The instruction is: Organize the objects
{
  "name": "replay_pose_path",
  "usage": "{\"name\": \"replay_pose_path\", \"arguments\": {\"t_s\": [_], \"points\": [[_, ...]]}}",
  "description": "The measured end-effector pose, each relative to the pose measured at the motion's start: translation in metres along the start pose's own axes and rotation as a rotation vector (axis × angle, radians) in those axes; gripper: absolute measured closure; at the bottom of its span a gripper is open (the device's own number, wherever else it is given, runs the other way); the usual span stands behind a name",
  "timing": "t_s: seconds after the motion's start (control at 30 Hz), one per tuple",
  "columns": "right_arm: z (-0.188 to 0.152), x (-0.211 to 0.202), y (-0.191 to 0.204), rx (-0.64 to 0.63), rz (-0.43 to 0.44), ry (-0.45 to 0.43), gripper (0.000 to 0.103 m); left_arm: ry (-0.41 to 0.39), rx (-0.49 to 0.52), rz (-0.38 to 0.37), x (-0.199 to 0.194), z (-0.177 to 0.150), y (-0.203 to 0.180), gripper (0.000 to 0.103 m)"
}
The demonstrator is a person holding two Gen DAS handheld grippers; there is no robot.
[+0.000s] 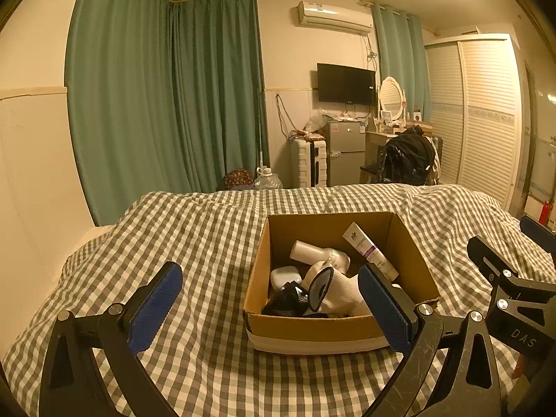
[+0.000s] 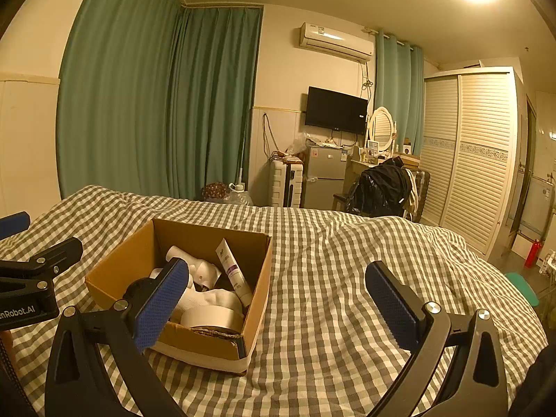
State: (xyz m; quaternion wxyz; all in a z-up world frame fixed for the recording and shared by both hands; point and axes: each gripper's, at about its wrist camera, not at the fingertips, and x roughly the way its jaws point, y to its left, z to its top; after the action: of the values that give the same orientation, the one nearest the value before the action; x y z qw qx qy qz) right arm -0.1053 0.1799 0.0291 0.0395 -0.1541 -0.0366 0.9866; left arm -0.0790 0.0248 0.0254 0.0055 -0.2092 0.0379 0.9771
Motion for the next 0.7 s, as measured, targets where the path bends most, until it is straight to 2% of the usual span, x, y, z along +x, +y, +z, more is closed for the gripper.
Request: {"name": "replay_pose_path", "arguments": {"t_s": [0.6,0.7], "points": [[-0.0019,0.0019,0.0052,-0.010,-0.001,0.015,0.001,-0.022,-0.024,0.000,-0.0048,-0.0004,0.0025,0.000],[-0.0025,0.0022,0.0059,-0.011,-0.001,0.018,0.001,-0.004,-0.032,-0.001,-0.0031,-0.0007,0.0044,0.000]]}}
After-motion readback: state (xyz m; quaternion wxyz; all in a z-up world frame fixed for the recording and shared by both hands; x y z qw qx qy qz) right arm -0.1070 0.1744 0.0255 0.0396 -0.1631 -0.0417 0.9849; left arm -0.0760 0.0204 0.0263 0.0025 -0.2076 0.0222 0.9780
